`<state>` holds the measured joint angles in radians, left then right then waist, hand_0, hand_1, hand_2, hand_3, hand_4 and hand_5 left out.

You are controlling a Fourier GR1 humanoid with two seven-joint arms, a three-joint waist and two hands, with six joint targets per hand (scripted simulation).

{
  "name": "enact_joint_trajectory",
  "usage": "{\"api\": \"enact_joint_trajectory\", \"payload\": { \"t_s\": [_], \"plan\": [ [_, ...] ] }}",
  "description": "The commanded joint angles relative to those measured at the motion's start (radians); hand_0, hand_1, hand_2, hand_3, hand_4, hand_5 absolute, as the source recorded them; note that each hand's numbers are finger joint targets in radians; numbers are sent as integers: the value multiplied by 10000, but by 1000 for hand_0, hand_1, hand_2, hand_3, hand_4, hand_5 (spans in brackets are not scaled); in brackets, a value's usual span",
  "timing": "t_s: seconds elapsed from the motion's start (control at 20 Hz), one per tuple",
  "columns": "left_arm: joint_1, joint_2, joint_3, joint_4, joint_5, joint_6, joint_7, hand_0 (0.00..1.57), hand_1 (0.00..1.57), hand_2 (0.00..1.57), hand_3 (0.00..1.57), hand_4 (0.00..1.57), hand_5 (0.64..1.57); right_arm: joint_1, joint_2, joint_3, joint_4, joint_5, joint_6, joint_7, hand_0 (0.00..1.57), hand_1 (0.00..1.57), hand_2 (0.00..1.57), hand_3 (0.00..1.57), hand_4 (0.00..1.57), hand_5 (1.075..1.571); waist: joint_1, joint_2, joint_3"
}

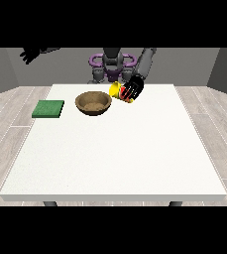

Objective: Pick the cup and pour the ball into the bowl, then pick the bowl and place it on the pad

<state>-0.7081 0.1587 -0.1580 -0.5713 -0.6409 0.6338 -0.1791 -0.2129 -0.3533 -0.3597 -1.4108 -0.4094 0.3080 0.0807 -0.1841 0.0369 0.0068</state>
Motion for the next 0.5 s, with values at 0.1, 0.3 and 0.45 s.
{"api": "enact_joint_trajectory", "payload": {
  "t_s": [0.1, 0.3, 0.45],
  "plan": [
    [-1450, -871, -1794, 758, -2613, -381, 3393, 1361, 1361, 1571, 1571, 1441, 1545, 240, -209, -293, 1516, 144, 408, -518, 0, 0, 0, 74, 688, 1559, 520, -790, -34],
    [-1566, -1555, -2810, 602, -3530, -775, 4704, 1359, 1359, 1571, 1571, 1466, 1531, 64, -644, -752, 2520, -141, 853, -763, 0, 0, 0, 0, 675, 1556, 810, -795, -49],
    [-2196, -1572, -3592, 848, -4400, -954, 6433, 1311, 1311, 1571, 1571, 1470, 1529, -582, -506, -295, 2281, 67, 702, -573, 0, 0, 0, 172, 699, 1560, 116, -524, -55]
  ]
}}
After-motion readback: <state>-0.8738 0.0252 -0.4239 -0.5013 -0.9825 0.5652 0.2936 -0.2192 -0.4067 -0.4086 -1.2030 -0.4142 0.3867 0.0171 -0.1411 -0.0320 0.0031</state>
